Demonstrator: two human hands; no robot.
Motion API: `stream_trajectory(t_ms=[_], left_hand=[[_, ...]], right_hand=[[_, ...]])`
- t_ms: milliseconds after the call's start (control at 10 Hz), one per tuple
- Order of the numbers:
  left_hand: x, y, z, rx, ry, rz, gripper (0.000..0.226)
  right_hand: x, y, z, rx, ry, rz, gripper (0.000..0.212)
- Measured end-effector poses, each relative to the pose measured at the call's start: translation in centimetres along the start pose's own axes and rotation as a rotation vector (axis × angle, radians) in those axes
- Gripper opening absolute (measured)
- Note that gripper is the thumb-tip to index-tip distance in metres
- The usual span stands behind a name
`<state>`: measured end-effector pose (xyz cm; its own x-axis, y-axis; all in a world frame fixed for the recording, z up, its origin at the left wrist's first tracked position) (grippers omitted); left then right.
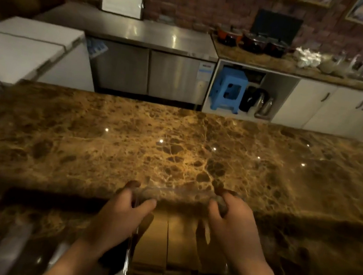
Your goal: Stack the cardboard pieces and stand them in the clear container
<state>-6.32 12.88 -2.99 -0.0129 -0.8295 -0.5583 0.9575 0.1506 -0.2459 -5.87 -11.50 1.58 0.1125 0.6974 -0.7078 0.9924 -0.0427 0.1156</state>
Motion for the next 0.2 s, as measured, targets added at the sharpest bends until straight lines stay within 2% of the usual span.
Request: stream_trajectory(t_ms=[100, 200], left_hand=[[-2.1, 0.8, 4.1, 0.190, 0.322, 0.160, 0.065], [-4.3, 0.9, 8.3, 0.386, 0.591, 0.439, 0.087]], right_hand=[[-0.7, 2.1, -3.0, -0.171, -0.080, 0.053, 0.044], [-1.5, 4.1, -5.5, -0.238, -0.202, -0.011, 0.079]])
Point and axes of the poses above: each hand's wrist, its own y-axis towards the middle knuckle, its own x-axis out of the palm, z = x × y, the point moved 5 cm from there along y, towards the middle knuckle, and after that the axes turned 9 degrees about y, right-handed, at the moved point
